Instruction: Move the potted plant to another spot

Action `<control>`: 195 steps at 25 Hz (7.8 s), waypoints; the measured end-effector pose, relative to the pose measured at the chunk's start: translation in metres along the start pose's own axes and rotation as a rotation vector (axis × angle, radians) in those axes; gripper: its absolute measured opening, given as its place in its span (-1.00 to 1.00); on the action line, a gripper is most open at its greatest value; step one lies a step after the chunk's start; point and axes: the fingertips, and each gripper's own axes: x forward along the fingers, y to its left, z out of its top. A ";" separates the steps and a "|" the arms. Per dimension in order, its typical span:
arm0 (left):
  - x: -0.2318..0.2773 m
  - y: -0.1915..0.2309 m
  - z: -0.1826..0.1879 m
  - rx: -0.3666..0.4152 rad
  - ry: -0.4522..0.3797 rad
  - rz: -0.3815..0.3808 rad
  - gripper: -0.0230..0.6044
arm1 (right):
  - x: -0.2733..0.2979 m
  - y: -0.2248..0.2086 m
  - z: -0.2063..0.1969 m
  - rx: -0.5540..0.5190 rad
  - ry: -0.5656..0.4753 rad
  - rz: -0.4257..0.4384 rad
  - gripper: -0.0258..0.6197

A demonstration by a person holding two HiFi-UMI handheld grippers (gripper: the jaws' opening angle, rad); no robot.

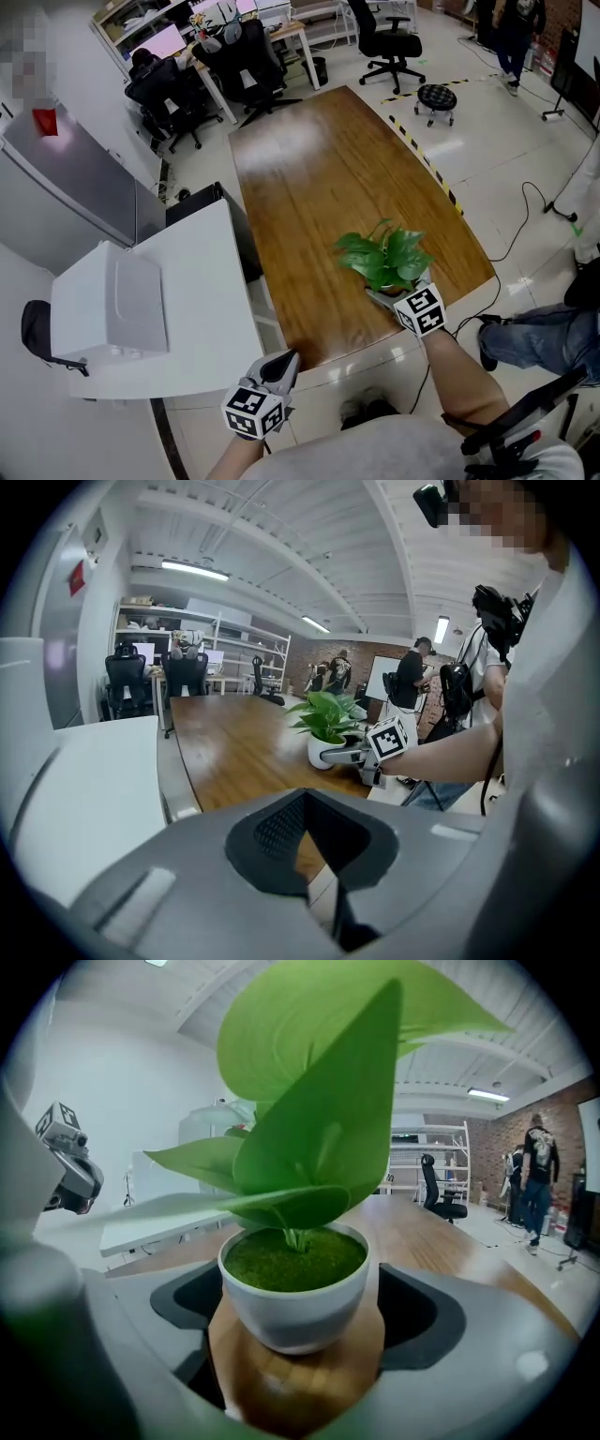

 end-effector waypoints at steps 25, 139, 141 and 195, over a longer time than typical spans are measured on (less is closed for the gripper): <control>0.000 0.015 -0.003 -0.015 0.000 0.010 -0.94 | 0.009 -0.003 0.000 0.005 0.026 -0.018 0.49; -0.270 0.089 -0.025 -0.146 -0.333 0.320 -0.94 | -0.052 0.355 0.167 0.037 -0.031 0.731 -0.40; -0.261 0.078 -0.015 -0.124 -0.329 0.278 -0.94 | -0.067 0.358 0.173 0.010 -0.034 0.733 -0.41; -0.427 -0.321 -0.104 0.162 -0.350 0.021 -0.94 | -0.502 0.561 0.081 -0.126 -0.113 0.614 -0.91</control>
